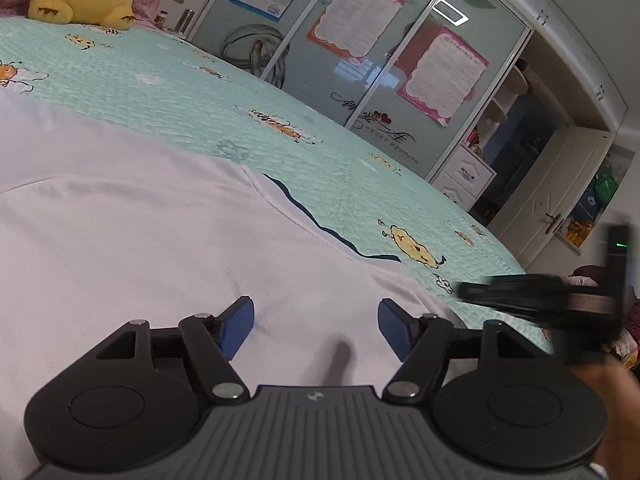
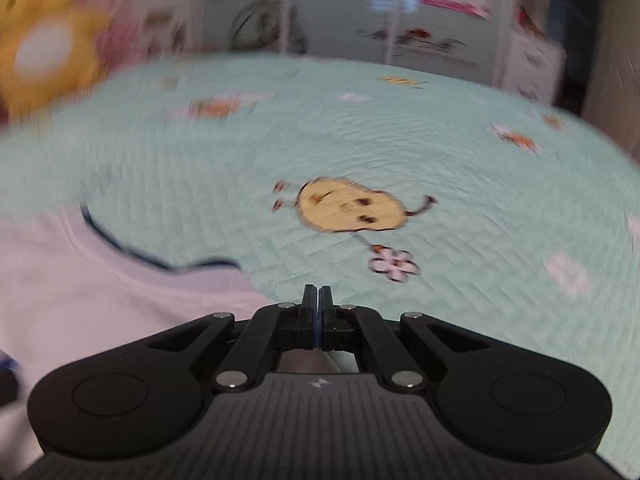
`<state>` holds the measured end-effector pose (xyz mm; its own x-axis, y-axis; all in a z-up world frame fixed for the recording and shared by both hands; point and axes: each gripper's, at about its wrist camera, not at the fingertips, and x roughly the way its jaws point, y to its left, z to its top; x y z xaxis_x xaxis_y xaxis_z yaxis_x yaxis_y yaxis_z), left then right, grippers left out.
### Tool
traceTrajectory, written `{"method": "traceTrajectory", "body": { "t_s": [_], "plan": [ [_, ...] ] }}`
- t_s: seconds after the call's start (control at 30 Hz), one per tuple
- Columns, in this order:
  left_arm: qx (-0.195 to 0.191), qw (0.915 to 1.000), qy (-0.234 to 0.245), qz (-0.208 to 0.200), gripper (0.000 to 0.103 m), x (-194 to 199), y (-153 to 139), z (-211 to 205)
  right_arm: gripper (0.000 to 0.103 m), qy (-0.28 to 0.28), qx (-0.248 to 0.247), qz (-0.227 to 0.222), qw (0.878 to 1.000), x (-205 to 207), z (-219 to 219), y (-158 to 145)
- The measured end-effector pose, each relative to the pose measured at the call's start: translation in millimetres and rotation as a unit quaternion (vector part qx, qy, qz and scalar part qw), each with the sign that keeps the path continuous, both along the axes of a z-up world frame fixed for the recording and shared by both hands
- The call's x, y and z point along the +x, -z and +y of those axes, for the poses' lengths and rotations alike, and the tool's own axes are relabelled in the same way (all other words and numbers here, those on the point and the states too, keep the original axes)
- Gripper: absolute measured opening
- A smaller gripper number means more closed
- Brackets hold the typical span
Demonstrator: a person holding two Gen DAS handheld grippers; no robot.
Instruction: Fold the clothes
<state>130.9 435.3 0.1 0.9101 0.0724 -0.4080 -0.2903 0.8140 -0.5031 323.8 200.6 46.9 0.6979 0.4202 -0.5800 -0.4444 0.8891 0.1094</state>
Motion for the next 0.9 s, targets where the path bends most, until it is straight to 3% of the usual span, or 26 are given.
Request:
{"method": "traceTrajectory", "body": {
  "t_s": [0.07,0.2,0.33,0.4,0.53,0.63,0.73,0.9],
  "plan": [
    [0.001,1.0,0.0,0.001,0.073,1,-1,-1,0.004,0.04,0.055,0.009,0.998,-18,-44,-8],
    [0.006,1.0,0.001,0.002,0.075,2,-2,-2,0.028,0.131,0.11,0.01,0.985,-61,-135,-7],
    [0.012,0.9999,0.002,0.004,0.076,4,-2,-3,0.035,0.221,0.163,0.011,0.962,-103,-226,-6],
    [0.011,0.9999,0.002,0.003,0.076,4,-2,-3,0.036,0.251,0.174,0.032,0.952,-109,-250,10],
    [0.015,0.9999,0.002,0.005,0.077,4,-2,-4,0.036,0.298,0.216,0.054,0.928,-114,-276,35],
    [0.017,0.9998,0.002,0.005,0.077,3,-2,-4,0.036,0.284,0.262,0.075,0.919,-106,-279,46],
    [0.016,0.9999,0.002,0.005,0.077,3,-2,-4,0.036,0.272,0.285,0.084,0.915,-94,-274,50],
    [0.016,0.9999,0.002,0.004,0.077,2,-1,-4,0.036,0.264,0.245,0.074,0.93,-88,-264,37]
  ]
}}
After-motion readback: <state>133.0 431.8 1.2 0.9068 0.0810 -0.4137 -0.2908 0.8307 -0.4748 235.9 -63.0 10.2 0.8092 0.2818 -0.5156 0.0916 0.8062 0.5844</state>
